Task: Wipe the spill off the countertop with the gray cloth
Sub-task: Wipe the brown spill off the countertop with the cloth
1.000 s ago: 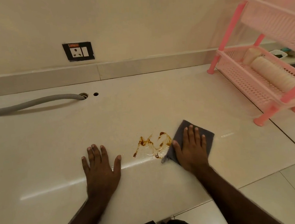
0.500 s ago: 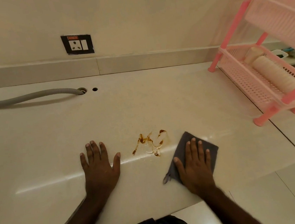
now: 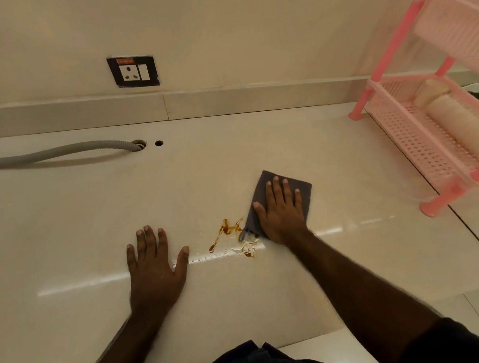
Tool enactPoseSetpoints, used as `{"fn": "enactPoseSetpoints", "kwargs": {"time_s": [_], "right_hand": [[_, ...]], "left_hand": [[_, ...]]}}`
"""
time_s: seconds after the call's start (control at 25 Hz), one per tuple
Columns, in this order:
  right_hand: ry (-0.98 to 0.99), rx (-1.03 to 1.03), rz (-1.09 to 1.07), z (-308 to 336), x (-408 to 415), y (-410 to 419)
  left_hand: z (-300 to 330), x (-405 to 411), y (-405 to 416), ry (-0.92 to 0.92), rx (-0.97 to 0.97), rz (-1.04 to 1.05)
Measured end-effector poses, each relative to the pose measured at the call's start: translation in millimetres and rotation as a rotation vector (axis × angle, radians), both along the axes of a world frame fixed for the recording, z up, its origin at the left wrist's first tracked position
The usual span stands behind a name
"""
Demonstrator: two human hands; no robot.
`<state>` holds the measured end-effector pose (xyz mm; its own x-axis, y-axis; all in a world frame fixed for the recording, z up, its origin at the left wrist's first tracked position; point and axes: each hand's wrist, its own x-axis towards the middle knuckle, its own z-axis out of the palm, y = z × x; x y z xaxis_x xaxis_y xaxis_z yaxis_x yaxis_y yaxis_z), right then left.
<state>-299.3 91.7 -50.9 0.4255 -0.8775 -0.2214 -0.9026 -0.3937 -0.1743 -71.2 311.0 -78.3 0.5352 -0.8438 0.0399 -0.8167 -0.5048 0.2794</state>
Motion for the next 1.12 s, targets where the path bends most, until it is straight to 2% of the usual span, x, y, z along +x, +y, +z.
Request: {"fn": "enactPoseSetpoints", "kwargs": {"time_s": [0.08,0.32,0.44,0.56,0.64,0.72,0.84,1.0,1.12], "right_hand": [[-0.002,0.006,0.113,-2.8,-18.4,11.2],[-0.027,-0.017,0.401,-15.2,-140.0,70.7],[-0.008,0.015,0.274,-13.9,-148.9,39.4],[0.002,-0.013,0.062,-10.8,-93.9,-4.5],[-0.009,-0.017,0.079,-11.0,-54.7,-13.4],[-0.044,-0.036,0.205,-15.0,-42.8,-0.9],[-0.072,-0.089,0.332,-21.6,-84.4,30.2],[-0.037,-0.088,0.094,-19.3,-146.3,59.3],[-0.017,-0.089,0.031,-19.5,-130.6,98.0]], "left_hand": [[-1.2,1.1,-1.0,-0.003,-0.001,0.002],[-14.6,5.0,-0.9,-0.025,-0.009,0.009],[-16.8,4.1,-1.1,-0.040,-0.048,0.019],[-16.2,4.3,-1.6,-0.035,-0.046,0.026],[-16.3,4.1,-1.3,-0.035,-0.042,0.032],[-14.8,4.7,-1.7,-0.023,-0.037,0.033],[-14.8,5.1,-1.9,-0.014,-0.041,0.034],[-16.3,4.2,-1.4,-0.014,-0.052,0.037],[-14.8,2.8,-1.5,-0.023,-0.064,0.040]]}}
